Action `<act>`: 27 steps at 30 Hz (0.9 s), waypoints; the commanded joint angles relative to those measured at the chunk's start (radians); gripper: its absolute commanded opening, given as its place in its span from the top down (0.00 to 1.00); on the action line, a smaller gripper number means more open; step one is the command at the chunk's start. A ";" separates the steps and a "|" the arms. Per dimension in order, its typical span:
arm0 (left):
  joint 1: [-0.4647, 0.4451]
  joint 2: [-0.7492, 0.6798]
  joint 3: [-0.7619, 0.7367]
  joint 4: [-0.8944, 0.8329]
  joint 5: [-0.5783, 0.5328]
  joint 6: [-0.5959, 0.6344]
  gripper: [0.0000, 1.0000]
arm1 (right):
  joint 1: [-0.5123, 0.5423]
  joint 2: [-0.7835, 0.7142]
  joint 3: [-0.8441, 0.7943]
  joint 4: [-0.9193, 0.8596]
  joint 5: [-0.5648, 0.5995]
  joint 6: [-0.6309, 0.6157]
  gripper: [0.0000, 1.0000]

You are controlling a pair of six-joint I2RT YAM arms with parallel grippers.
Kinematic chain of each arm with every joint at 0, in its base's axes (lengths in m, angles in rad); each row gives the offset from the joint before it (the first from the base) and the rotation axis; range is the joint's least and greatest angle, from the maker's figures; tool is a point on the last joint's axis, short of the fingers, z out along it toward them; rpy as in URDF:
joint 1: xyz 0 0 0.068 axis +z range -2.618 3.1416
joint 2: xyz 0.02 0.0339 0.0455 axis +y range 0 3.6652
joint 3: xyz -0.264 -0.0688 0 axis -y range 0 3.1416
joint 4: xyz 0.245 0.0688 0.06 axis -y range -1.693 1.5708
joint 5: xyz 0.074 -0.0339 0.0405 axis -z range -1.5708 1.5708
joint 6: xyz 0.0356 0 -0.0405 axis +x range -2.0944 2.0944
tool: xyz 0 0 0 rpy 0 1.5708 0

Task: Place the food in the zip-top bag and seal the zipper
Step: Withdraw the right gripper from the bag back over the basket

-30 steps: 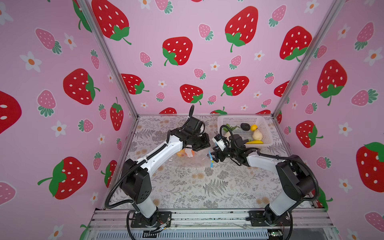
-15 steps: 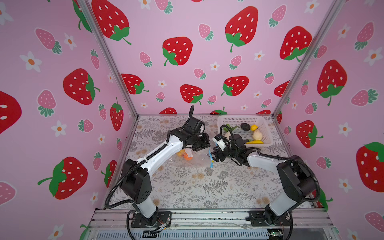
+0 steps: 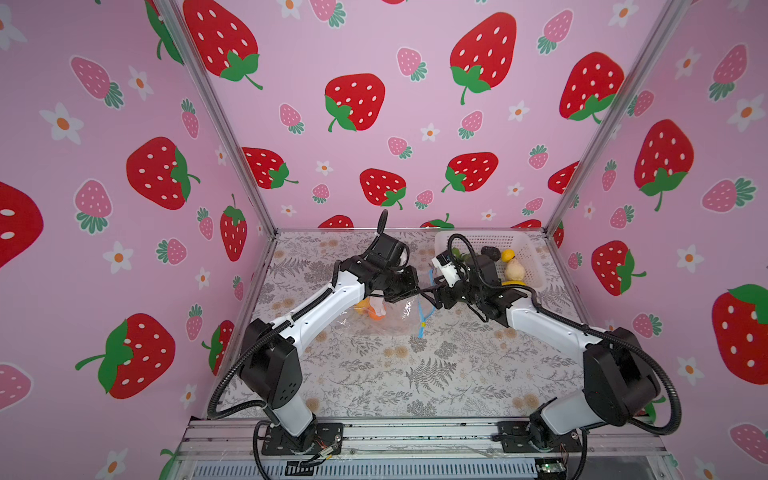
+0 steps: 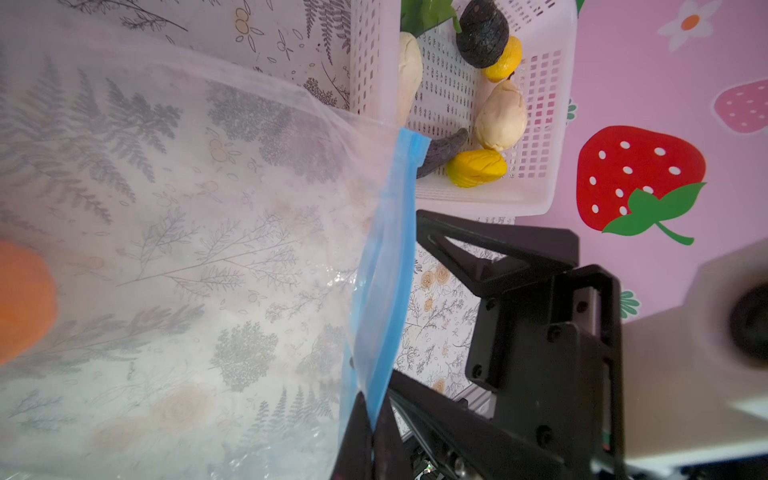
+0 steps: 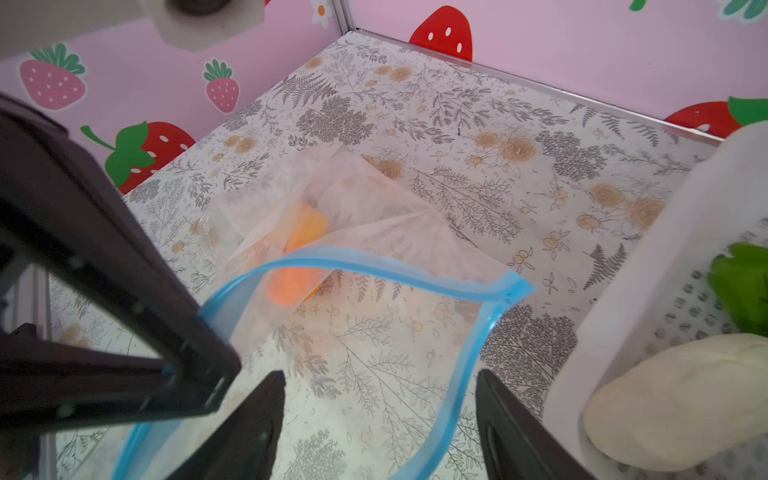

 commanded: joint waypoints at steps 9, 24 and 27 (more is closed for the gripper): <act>0.004 -0.009 0.012 0.006 0.001 0.006 1.00 | -0.113 0.004 0.116 -0.155 0.206 0.110 0.29; 0.007 0.013 0.063 -0.018 0.034 0.025 1.00 | -0.255 0.369 0.428 -0.353 0.326 0.409 0.40; 0.007 0.029 0.074 -0.023 0.043 0.028 1.00 | -0.255 0.430 0.483 -0.372 0.349 0.457 0.42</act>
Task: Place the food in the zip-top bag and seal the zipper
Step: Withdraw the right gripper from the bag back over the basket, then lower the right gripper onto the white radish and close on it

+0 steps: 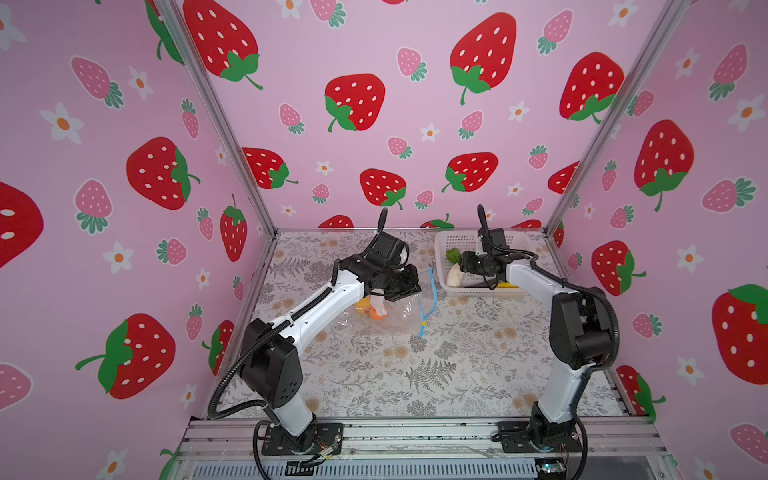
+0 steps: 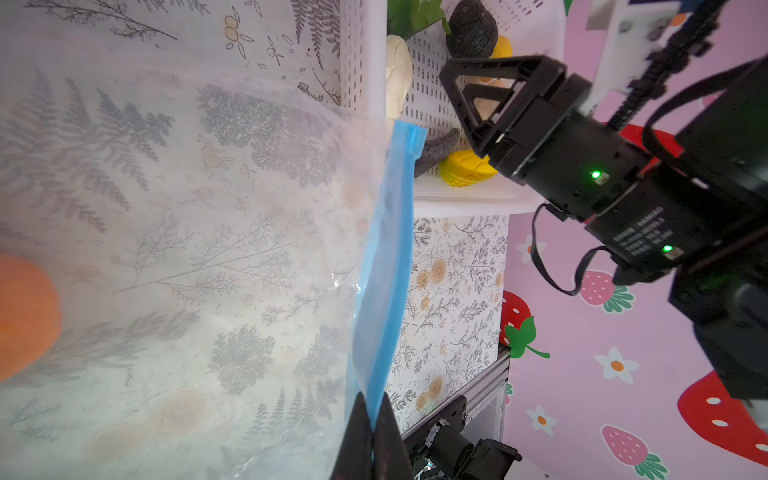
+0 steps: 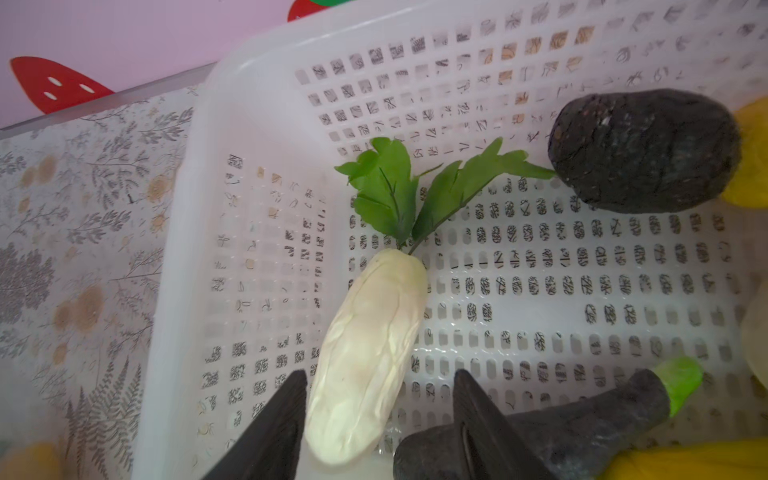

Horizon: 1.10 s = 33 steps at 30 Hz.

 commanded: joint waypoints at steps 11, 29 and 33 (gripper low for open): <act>0.003 0.045 0.076 -0.022 0.040 0.012 1.00 | 0.005 0.188 0.235 -0.178 0.124 0.230 0.36; 0.002 0.051 0.080 -0.027 0.048 0.016 1.00 | 0.007 0.345 0.382 -0.239 0.048 0.288 0.35; 0.002 0.053 0.080 -0.029 0.047 0.017 1.00 | 0.013 0.350 0.380 -0.231 0.044 0.288 0.35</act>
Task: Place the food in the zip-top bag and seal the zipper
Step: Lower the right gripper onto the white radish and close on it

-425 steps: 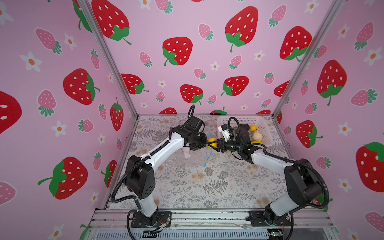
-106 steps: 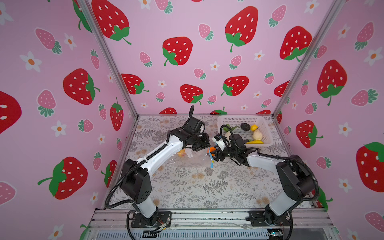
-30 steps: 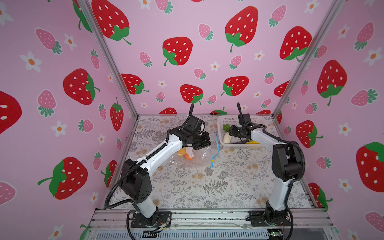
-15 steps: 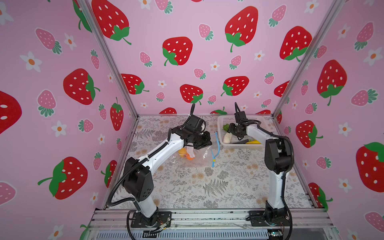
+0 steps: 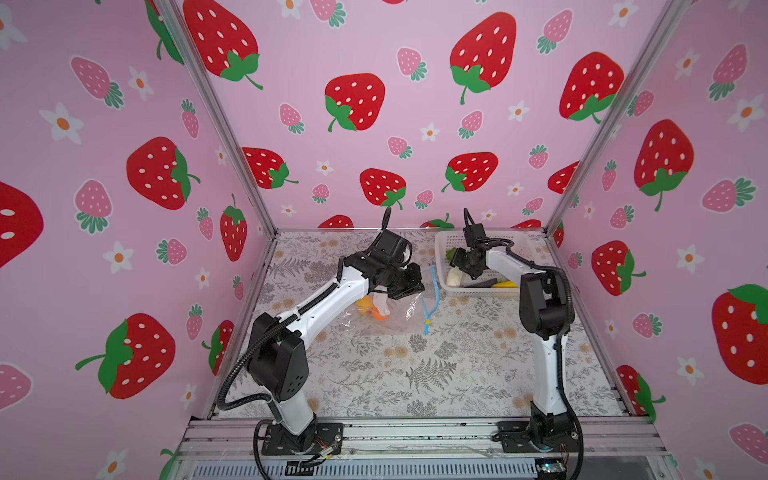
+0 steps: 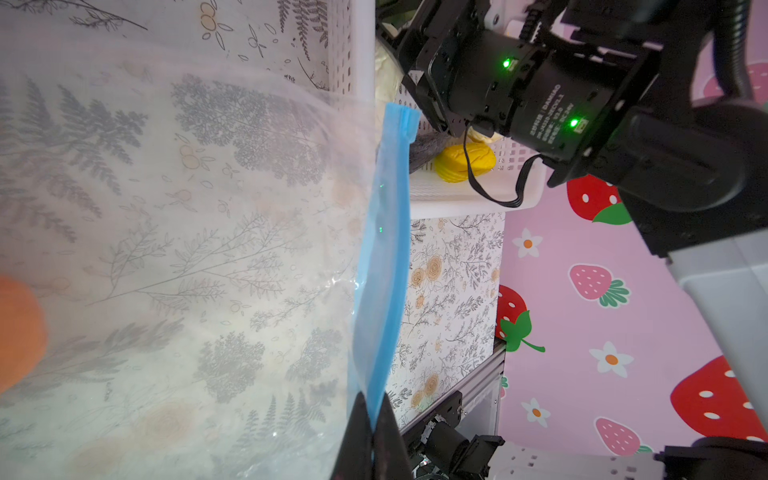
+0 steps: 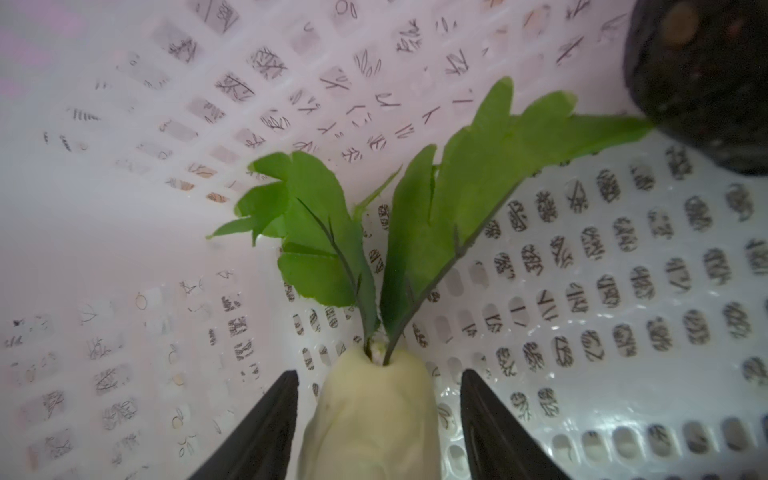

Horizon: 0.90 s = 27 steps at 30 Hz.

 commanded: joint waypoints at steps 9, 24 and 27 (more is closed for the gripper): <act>0.002 0.007 0.049 -0.026 0.016 0.011 1.00 | 0.008 0.022 0.019 -0.020 -0.027 0.021 0.39; 0.003 0.001 0.045 -0.026 0.011 0.011 1.00 | 0.030 0.008 0.003 -0.009 -0.005 0.011 0.42; 0.003 -0.002 0.043 -0.026 0.010 0.009 1.00 | 0.034 0.008 0.003 -0.014 0.004 0.011 0.42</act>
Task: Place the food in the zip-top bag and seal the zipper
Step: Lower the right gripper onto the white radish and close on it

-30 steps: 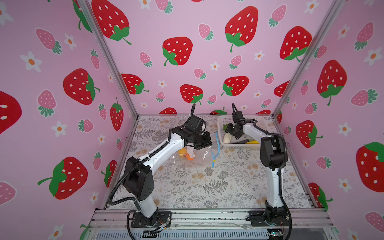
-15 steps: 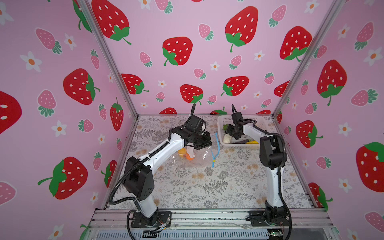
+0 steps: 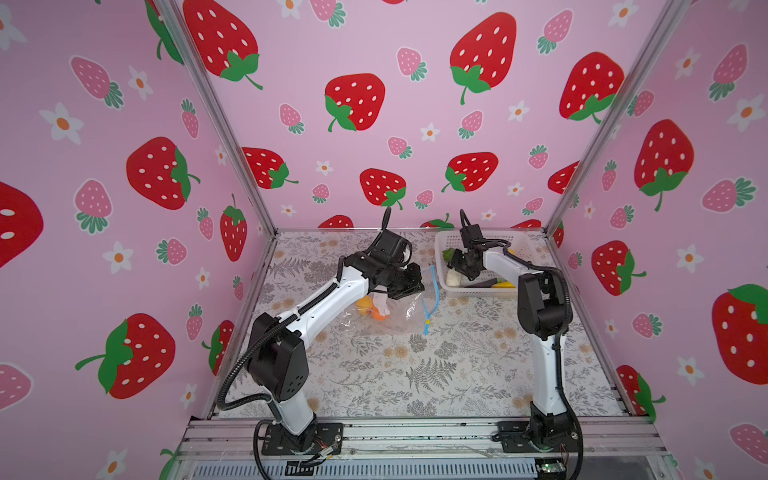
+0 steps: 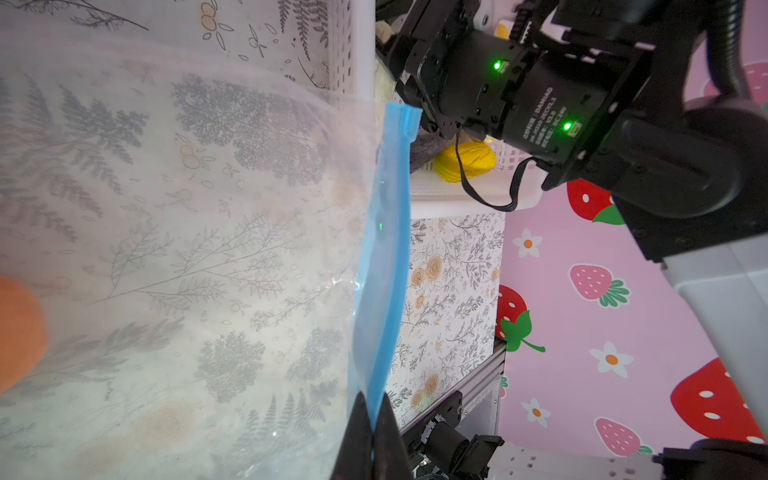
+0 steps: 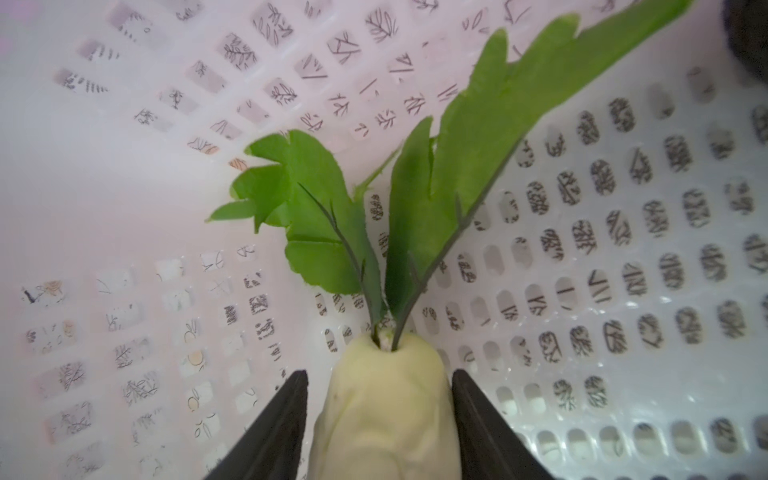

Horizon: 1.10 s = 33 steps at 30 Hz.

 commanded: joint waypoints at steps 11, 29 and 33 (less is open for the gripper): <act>0.003 0.000 0.045 -0.024 0.010 0.010 1.00 | 0.013 0.002 -0.004 -0.003 0.029 -0.007 0.45; 0.002 -0.012 0.026 -0.010 0.004 0.008 1.00 | 0.036 0.002 0.011 -0.093 0.152 -0.045 0.34; 0.003 -0.019 0.014 -0.005 0.003 0.009 1.00 | 0.039 0.004 0.014 -0.088 0.128 -0.034 0.34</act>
